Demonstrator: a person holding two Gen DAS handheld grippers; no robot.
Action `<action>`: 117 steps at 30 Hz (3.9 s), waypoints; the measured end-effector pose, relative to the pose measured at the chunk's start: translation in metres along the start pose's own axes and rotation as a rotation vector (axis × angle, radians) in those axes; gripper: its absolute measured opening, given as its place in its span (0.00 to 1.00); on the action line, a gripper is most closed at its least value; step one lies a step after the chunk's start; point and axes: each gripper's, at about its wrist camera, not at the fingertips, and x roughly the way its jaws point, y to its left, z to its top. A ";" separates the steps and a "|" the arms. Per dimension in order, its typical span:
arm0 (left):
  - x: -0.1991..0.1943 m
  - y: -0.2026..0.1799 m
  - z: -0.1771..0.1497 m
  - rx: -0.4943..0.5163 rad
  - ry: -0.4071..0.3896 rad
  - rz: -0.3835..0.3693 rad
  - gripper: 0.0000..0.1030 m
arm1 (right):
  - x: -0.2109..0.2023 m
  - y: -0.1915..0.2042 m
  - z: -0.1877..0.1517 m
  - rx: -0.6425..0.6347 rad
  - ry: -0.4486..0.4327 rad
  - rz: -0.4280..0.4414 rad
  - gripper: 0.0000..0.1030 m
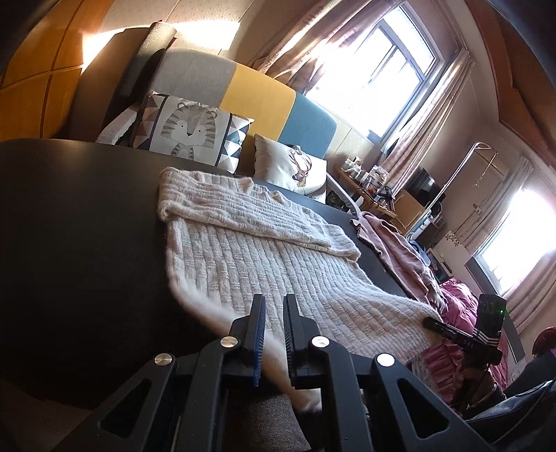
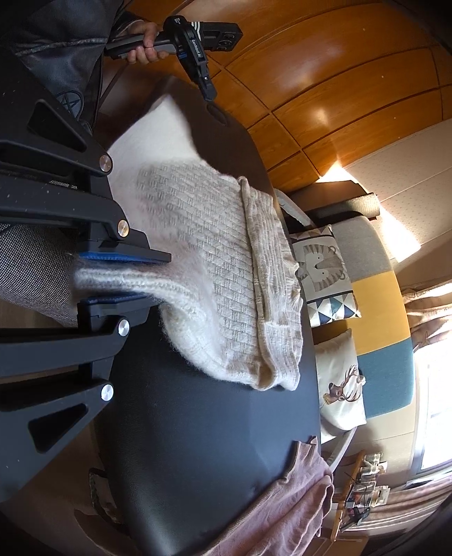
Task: Fold clothes
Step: 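Hold the hem with both grippers and lift it off the table, then fold the held hem up toward the collar with both grippers, then lay the hem down near the collar and open both grippers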
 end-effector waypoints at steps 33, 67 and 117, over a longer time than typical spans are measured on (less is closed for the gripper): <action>0.099 0.023 -0.075 0.032 0.344 0.296 0.99 | 0.017 -0.006 -0.019 0.024 0.044 -0.048 0.15; 0.053 0.018 -0.016 -0.145 0.129 0.005 0.12 | 0.010 -0.012 -0.008 0.053 -0.029 -0.057 0.15; 0.251 0.133 0.166 -0.366 0.047 0.180 0.07 | 0.261 -0.135 0.220 0.337 0.023 -0.189 0.44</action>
